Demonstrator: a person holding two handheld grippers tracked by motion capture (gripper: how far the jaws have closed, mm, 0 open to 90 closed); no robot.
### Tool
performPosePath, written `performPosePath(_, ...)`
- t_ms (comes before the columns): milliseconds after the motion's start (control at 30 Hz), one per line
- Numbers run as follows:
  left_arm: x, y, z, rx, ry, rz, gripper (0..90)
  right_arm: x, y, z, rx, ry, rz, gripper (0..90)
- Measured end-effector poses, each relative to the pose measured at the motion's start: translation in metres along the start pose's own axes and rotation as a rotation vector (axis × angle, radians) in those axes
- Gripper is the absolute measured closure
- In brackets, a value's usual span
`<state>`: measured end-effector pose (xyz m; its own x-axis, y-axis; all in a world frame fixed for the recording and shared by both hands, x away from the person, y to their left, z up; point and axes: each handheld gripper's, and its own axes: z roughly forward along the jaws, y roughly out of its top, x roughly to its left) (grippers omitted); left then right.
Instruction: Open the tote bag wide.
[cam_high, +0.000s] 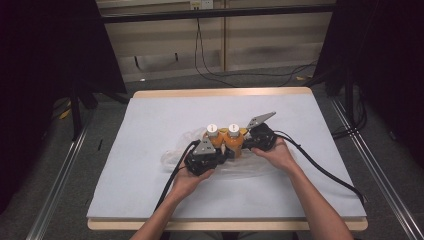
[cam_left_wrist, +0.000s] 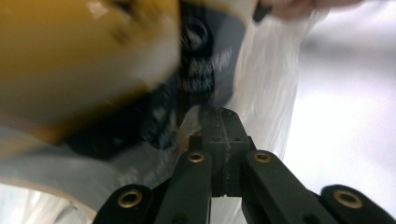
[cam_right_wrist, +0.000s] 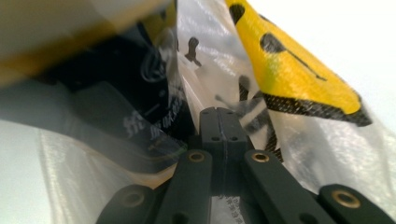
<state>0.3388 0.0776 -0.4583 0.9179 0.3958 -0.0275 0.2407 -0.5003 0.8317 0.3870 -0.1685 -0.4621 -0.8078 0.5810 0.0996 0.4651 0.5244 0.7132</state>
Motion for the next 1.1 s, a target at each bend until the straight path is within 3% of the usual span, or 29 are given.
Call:
performPosePath(67,0.0,0.0,0.001,-0.004,0.006,-0.001,90.0,-0.001,-0.001,0.001,-0.001,0.006,-0.004,90.0)
performPosePath(200,-0.004,-0.005,0.011,0.064,0.035,0.043,90.0,-0.004,-0.001,0.005,0.0,0.007,0.011,90.0)
performPosePath(267,-0.005,-0.009,0.013,0.088,0.031,0.042,90.0,-0.006,-0.002,0.007,-0.005,0.019,0.018,90.0)
performPosePath(367,-0.006,-0.015,0.015,0.086,0.032,0.047,90.0,-0.008,-0.003,0.013,0.006,0.026,0.03,90.0)
performPosePath(667,-0.009,-0.025,0.015,0.134,0.003,0.058,90.0,-0.014,-0.004,0.025,0.029,0.023,0.067,90.0)
performPosePath(733,-0.011,-0.026,0.014,0.124,-0.012,0.036,90.0,-0.016,0.0,0.027,0.04,0.009,0.076,90.0)
performPosePath(900,-0.01,-0.027,0.014,0.126,-0.04,0.041,90.0,-0.019,0.002,0.031,0.024,-0.003,0.089,90.0)
performPosePath(1000,-0.013,-0.027,0.012,0.133,-0.055,0.074,90.0,-0.022,0.005,0.033,0.024,-0.018,0.098,90.0)
performPosePath(1100,-0.014,-0.027,0.01,0.149,-0.064,0.076,90.0,-0.024,0.006,0.035,0.02,-0.01,0.114,90.0)
